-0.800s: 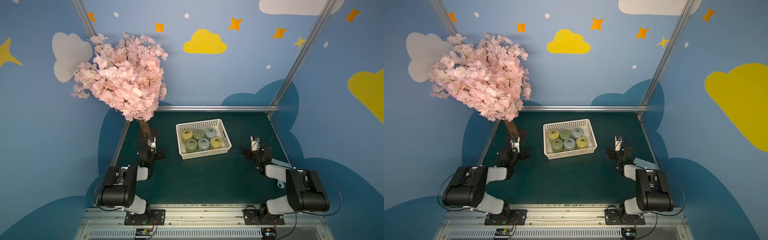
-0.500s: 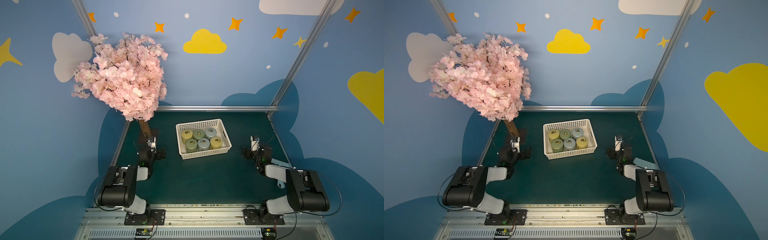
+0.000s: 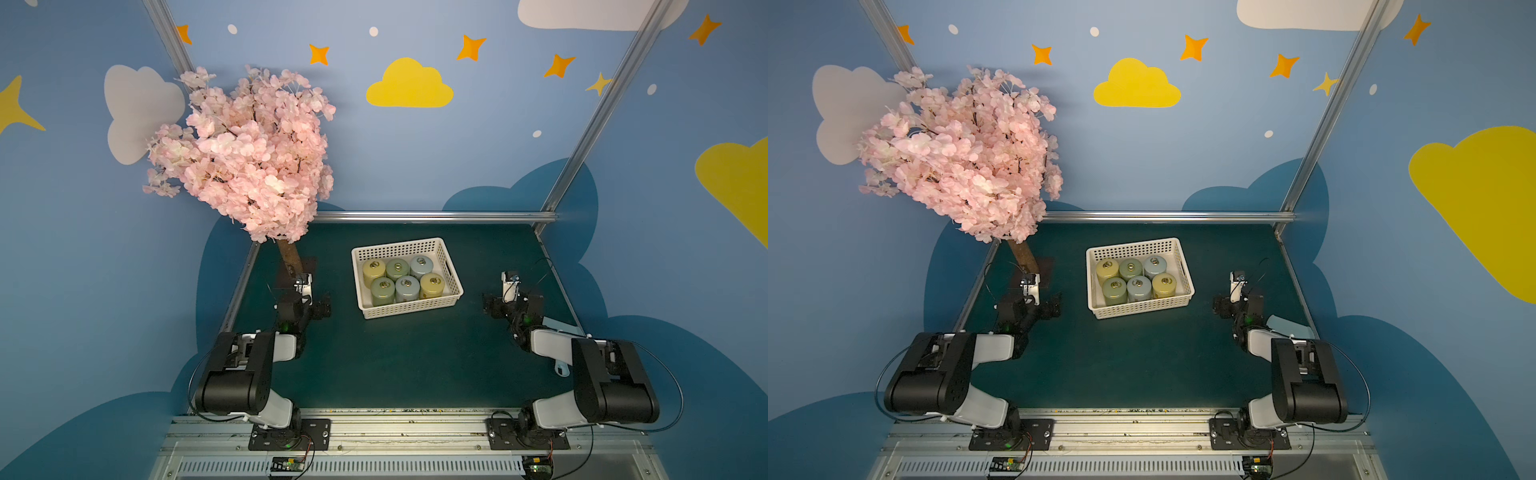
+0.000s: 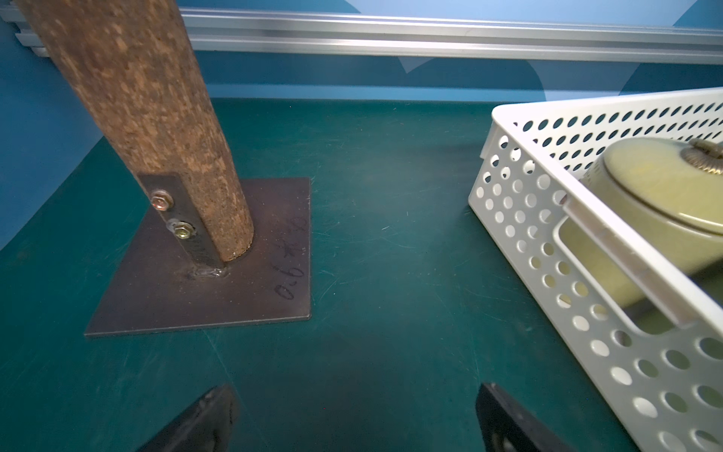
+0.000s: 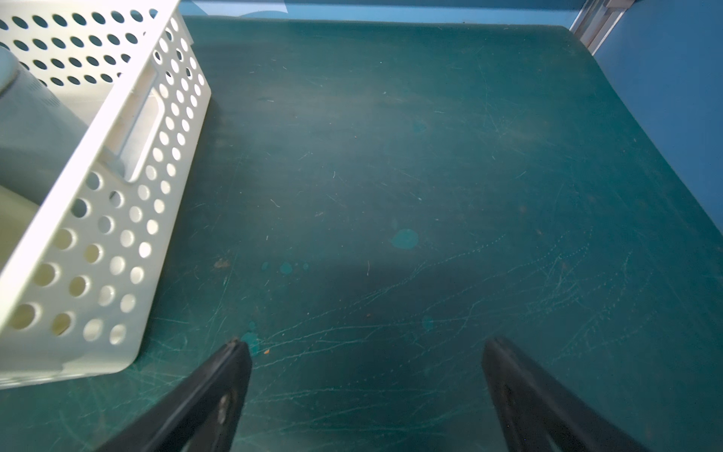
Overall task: Take the tea canister out of the basket
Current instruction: Pick up the tea canister from the basket.
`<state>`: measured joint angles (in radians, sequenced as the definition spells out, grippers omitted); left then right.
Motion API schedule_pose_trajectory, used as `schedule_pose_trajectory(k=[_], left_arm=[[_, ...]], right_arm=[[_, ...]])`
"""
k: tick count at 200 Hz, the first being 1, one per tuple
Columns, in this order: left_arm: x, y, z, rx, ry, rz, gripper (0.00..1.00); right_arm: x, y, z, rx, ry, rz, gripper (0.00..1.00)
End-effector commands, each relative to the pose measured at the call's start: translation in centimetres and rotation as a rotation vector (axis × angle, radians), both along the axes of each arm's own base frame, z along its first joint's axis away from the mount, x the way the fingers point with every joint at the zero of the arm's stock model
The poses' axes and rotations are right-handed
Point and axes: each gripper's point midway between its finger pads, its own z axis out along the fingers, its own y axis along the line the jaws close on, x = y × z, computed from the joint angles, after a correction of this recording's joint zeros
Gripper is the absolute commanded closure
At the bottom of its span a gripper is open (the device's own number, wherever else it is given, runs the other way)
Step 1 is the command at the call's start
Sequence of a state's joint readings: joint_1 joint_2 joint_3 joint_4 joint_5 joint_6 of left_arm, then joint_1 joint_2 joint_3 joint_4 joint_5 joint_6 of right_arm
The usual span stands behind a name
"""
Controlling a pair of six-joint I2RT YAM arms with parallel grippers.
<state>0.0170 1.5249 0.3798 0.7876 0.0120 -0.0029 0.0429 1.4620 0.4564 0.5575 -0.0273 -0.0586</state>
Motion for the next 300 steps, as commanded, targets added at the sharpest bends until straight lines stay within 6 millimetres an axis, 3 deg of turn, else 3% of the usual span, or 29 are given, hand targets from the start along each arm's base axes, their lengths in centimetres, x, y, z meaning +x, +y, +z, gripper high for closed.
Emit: schedule_pose_trajectory(k=[1,300], left_arm=[[0.78,-0.15,0.86,0.011,-0.031,-0.014,0.00],[0.80,-0.06,0.79,-0.001,-0.027,-0.014,0.00]], right_arm=[[0.86,0.10,0.94,-0.005,-0.037,0.001,0.02],[0.89,0.04,0.92,0.000,-0.035,0.000,0.02]])
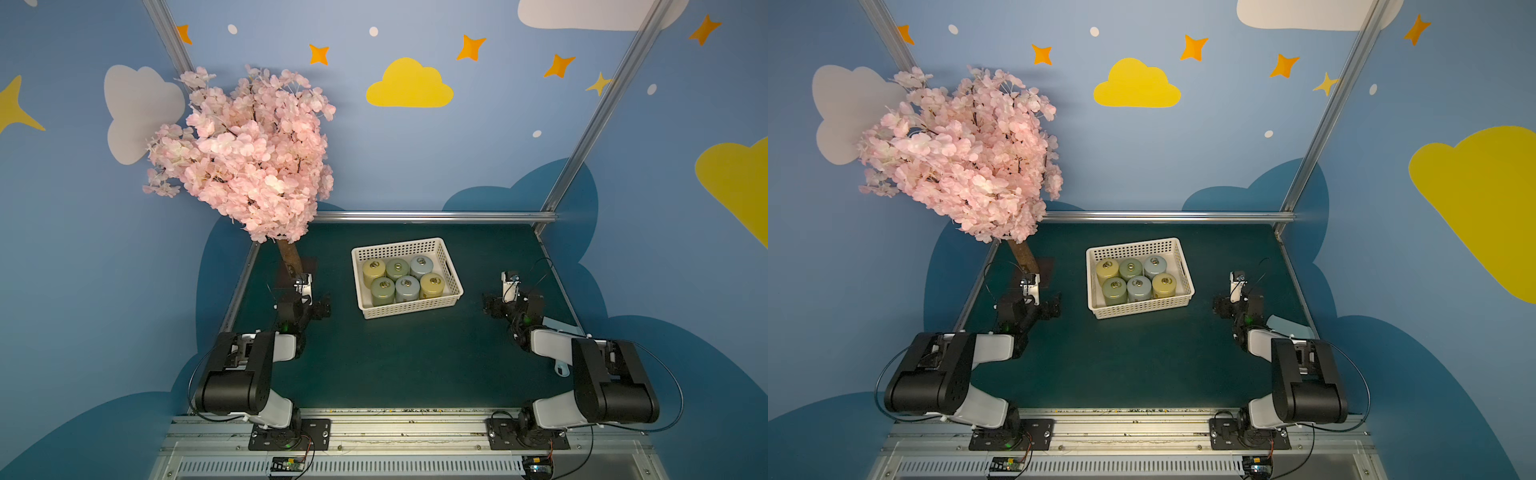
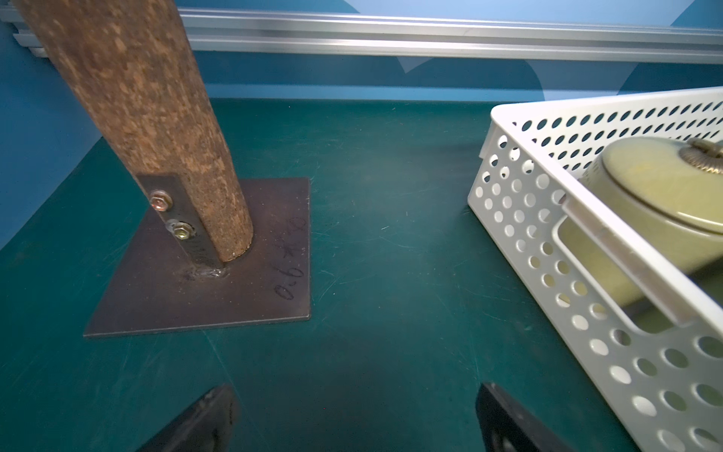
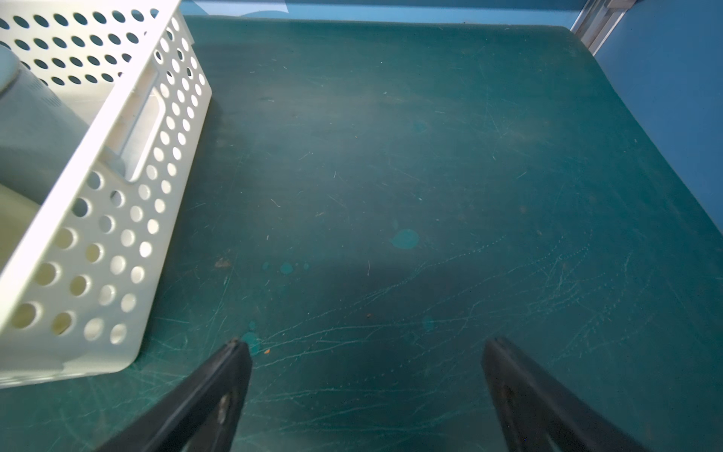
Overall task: Take the tea canister out of the basket
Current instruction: Pick up the tea canister from the basket.
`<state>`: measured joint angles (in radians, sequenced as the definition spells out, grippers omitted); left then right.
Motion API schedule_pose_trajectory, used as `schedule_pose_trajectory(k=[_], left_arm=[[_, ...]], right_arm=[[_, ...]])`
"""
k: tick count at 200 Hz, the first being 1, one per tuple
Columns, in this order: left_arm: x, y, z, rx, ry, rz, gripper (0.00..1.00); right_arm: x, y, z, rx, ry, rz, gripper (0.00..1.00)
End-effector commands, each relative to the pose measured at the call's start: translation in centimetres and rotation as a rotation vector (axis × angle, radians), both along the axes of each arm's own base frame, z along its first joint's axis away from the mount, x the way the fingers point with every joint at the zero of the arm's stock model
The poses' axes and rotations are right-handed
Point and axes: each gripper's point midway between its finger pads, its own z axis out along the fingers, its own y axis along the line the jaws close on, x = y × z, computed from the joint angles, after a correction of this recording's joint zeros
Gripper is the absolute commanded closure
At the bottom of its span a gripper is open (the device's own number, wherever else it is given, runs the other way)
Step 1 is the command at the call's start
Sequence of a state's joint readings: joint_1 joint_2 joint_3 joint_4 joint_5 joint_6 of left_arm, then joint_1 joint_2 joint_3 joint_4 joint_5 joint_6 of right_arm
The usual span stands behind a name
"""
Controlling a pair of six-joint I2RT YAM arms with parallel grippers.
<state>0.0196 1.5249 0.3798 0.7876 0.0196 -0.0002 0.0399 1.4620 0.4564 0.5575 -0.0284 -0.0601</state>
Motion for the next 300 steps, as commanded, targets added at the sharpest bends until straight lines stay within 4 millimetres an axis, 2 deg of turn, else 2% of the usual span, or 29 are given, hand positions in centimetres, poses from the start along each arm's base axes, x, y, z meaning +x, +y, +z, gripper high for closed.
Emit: schedule_pose_trajectory(k=[1,67,83,108,139,162,177,187,195,216,239,246,248,252,273,300], left_arm=[[0.8,0.0,0.8,-0.001,-0.027,-0.009,0.00],[0.8,0.0,0.9,0.003,-0.029,-0.010,0.00],[0.9,0.8,1.2,0.006,-0.035,0.045,0.00],[0.4,1.5,3.1,0.010,-0.056,0.091,0.00],[-1.0,2.4,6.6,-0.016,-0.056,0.159,0.00],[-2.6,3.9,9.5,-0.146,-0.082,0.309,0.00],[-4.4,5.4,10.5,-0.253,-0.079,0.449,0.00],[-5.4,5.6,11.4,-0.305,-0.083,0.485,0.00],[-5.9,5.1,12.1,-0.326,-0.090,0.454,0.00],[-6.7,3.1,13.5,-0.361,-0.127,0.333,0.00],[-7.6,1.3,13.8,-0.410,-0.136,0.238,0.00],[-7.7,0.8,13.9,-0.420,-0.131,0.209,0.00],[-7.7,0.6,13.9,-0.421,-0.131,0.199,0.00],[-7.8,0.3,14.0,-0.423,-0.128,0.181,0.00],[-8.0,-1.4,14.1,-0.450,-0.107,0.096,0.00],[-7.8,-3.7,14.0,-0.466,-0.065,0.004,0.00]], right_arm=[[0.9,0.1,0.9,0.000,-0.035,0.001,0.02],[0.8,0.1,0.9,0.002,-0.036,0.001,0.02],[1.1,-0.3,1.3,0.001,-0.027,-0.028,0.02],[1.1,-0.5,2.6,0.002,-0.001,-0.038,0.02],[0.3,-0.5,5.0,0.028,0.037,-0.059,0.02],[-1.1,-0.4,7.6,0.081,0.036,-0.077,0.02],[-2.2,-0.1,9.3,0.146,0.020,-0.087,0.02],[-2.9,-0.3,10.4,0.225,0.006,-0.141,0.02],[-3.3,-0.4,11.2,0.279,-0.008,-0.177,0.02],[-4.5,1.1,13.2,0.323,-0.044,-0.085,0.02],[-5.7,3.0,15.5,0.356,-0.082,0.033,0.02],[-6.1,3.5,15.3,0.367,-0.062,0.058,0.02],[-6.1,3.6,16.3,0.370,-0.075,0.069,0.02],[-6.1,3.9,16.8,0.375,-0.075,0.084,0.02],[-6.5,5.8,17.5,0.398,-0.006,0.165,0.02],[-6.1,9.0,17.1,0.379,0.112,0.255,0.02]])
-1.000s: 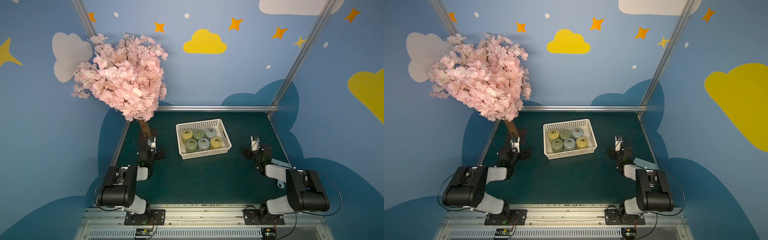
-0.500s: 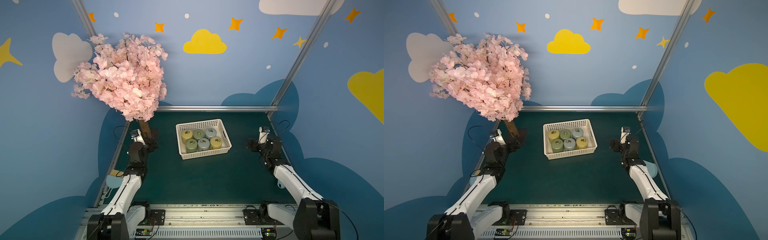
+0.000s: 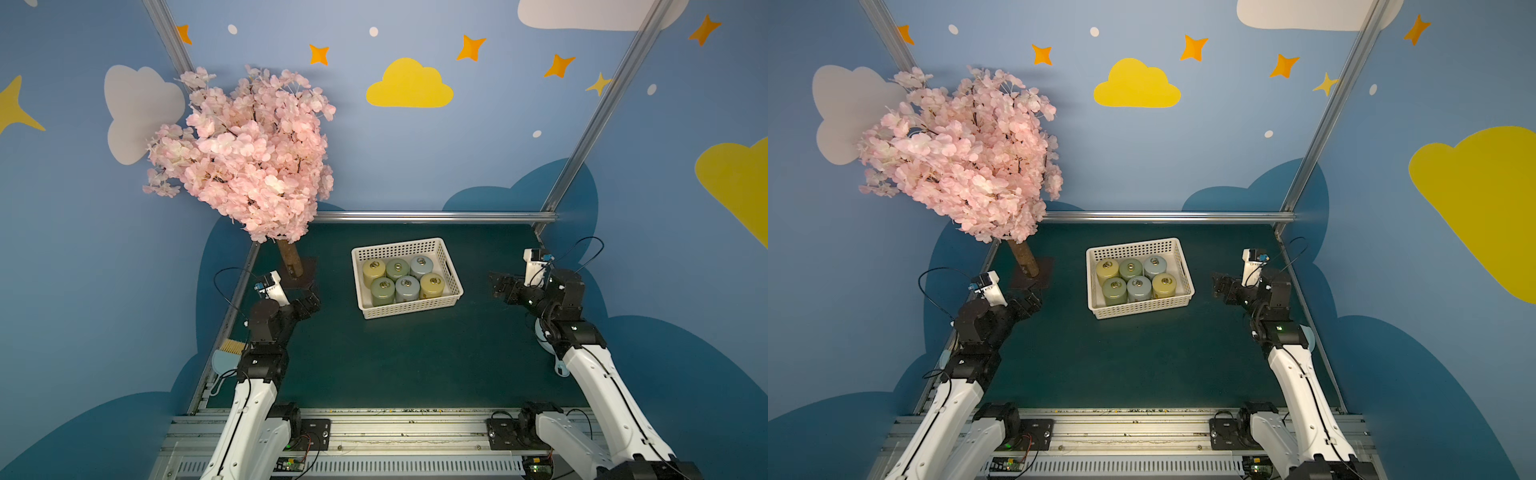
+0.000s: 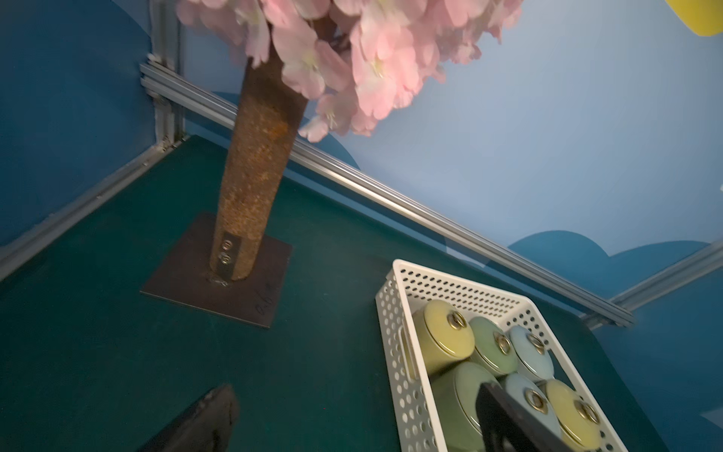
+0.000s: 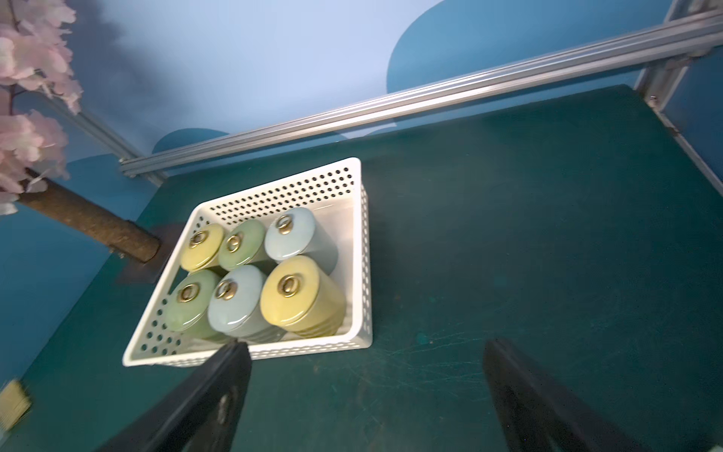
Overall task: Take the tea canister out of the basket
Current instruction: Pick up the tea canister from the basket.
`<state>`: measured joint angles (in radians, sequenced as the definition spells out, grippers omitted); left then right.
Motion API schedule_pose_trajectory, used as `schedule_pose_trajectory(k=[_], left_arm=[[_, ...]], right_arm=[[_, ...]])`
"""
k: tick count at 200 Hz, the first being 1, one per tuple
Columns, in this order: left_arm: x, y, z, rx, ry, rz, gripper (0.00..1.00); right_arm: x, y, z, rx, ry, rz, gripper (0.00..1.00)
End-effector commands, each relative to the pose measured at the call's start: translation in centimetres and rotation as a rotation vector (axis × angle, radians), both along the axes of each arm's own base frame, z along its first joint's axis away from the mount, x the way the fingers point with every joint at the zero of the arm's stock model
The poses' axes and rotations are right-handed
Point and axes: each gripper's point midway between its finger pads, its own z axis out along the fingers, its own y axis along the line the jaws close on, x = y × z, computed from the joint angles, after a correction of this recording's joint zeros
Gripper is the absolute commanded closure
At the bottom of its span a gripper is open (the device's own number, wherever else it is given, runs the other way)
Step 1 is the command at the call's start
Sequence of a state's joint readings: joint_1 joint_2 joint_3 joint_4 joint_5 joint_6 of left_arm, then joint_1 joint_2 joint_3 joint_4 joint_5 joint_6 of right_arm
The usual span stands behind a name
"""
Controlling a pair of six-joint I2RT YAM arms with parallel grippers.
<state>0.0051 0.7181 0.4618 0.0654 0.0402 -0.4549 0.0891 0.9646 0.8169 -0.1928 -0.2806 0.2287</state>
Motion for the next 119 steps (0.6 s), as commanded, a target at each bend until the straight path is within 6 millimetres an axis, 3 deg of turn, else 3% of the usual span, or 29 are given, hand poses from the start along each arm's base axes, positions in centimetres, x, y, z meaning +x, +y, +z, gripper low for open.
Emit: schedule_pose_trajectory(k=[1,65,119], left_arm=[[-0.2,-2.9,-0.3,-0.032,0.029,-0.136,0.00],[-0.2,-7.4,-2.0,-0.032,0.105,-0.315,0.00],[-1.1,-10.3,-3.3,-0.041,0.097,-0.448,0.00]], right_arm=[[-0.8,3.5,-0.8,-0.003,0.115,0.142,0.02],[0.1,10.1,-3.5,-0.151,0.302,0.319,0.02],[0.7,12.2,-5.5,-0.271,0.414,0.395,0.02]])
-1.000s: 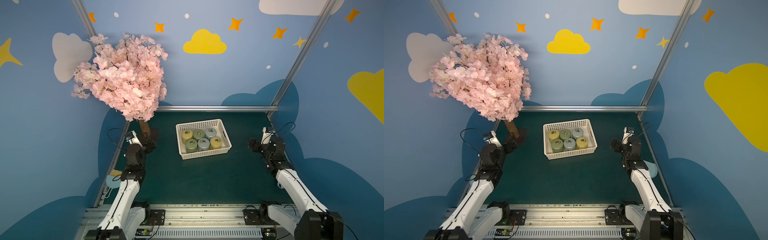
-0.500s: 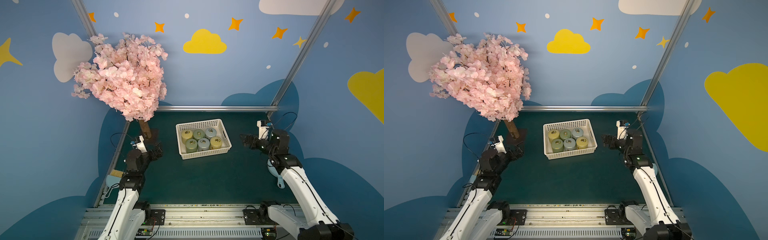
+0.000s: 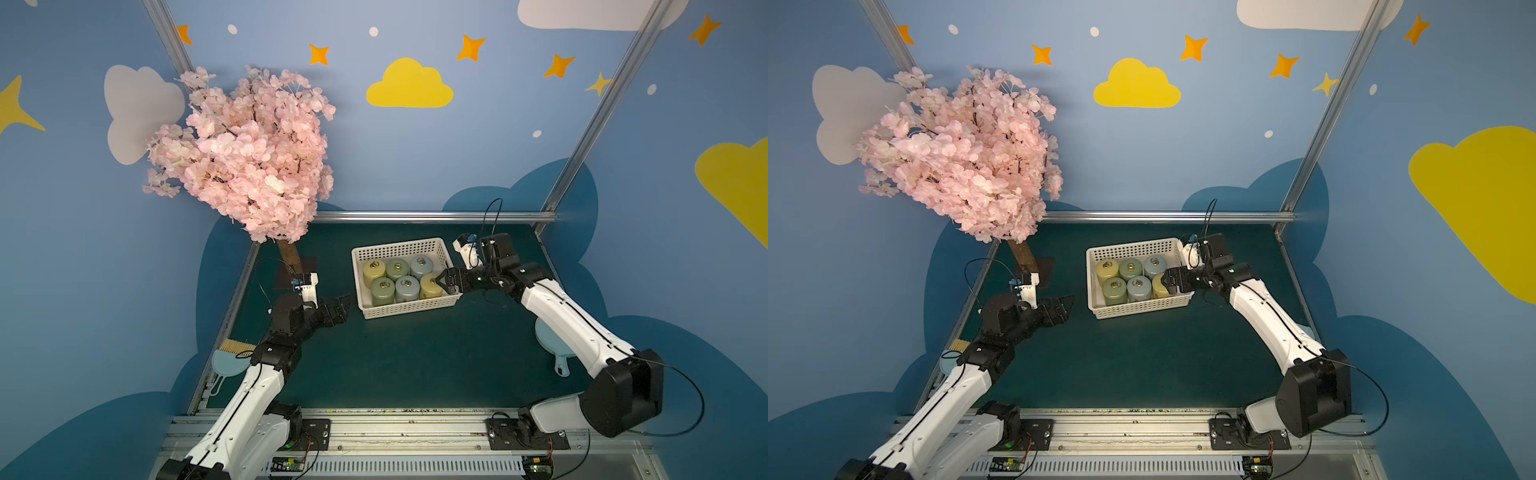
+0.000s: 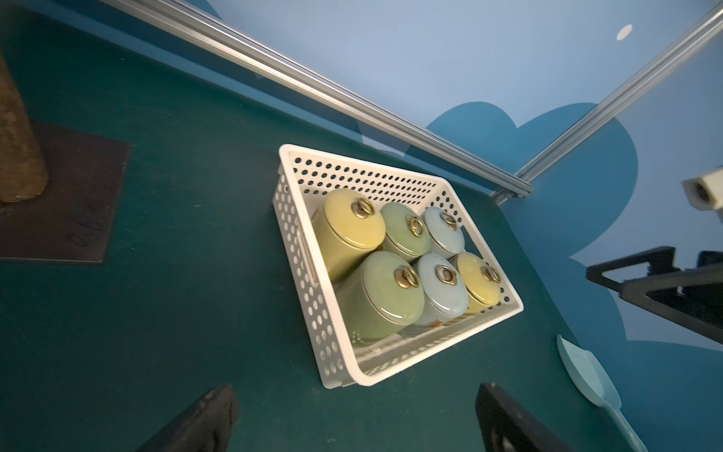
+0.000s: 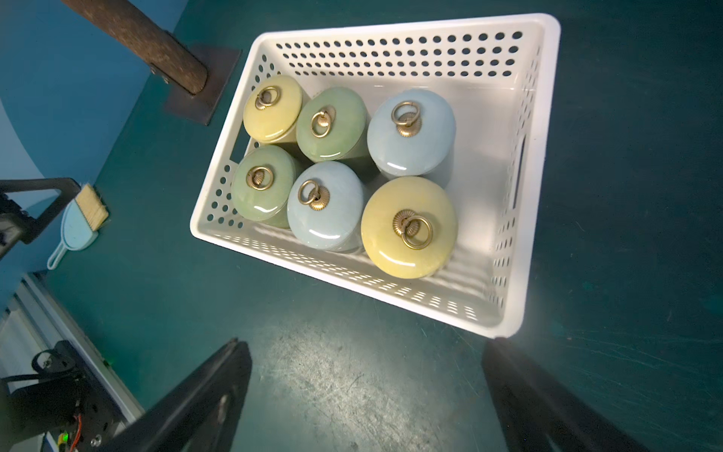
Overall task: Take the tea canister out of the basket
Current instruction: Pick up the tea canister from the basket.
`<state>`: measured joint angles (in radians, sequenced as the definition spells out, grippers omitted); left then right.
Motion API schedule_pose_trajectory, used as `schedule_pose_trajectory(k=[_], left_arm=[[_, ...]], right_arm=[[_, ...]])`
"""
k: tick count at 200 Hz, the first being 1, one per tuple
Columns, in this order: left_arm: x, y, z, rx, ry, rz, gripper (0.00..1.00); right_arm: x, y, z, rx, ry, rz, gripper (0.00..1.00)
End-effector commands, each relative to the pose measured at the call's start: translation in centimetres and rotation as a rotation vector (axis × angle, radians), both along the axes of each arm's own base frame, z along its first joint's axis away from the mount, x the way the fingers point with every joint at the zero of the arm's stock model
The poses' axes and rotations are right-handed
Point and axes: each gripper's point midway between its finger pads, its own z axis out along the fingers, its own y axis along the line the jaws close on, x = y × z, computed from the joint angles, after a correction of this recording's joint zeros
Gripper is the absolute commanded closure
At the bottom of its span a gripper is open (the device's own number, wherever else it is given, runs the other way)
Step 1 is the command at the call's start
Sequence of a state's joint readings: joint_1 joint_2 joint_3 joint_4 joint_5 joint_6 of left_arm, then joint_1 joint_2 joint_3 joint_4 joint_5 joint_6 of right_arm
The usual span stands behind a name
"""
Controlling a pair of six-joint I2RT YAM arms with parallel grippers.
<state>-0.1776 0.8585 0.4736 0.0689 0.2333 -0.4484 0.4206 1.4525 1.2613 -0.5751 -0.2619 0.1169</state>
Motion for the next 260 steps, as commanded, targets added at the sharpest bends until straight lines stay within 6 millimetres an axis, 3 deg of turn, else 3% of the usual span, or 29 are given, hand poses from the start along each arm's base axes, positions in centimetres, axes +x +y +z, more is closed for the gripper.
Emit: schedule_pose_trajectory(k=[1,118,175,260], left_arm=[[-0.4,-1.4,-0.1,-0.004,-0.034,-0.081,0.00],[-1.4,-1.6,0.0,0.021,-0.108,-0.107,0.00],[-1.4,-1.3,0.0,0.027,-0.107,-0.091,0.00],[-1.4,-1.1,-0.2,0.034,-0.104,-0.077,0.00]], right_arm=[[-0.4,-0.3,-0.8,-0.084,0.047,0.030,0.02],[2.6,0.2,-5.4,-0.314,0.257,0.118,0.02],[4.2,1.1,-7.7,-0.400,0.257,0.139,0.02],[4.7,2.3,-9.5,-0.437,0.269,0.171,0.02]])
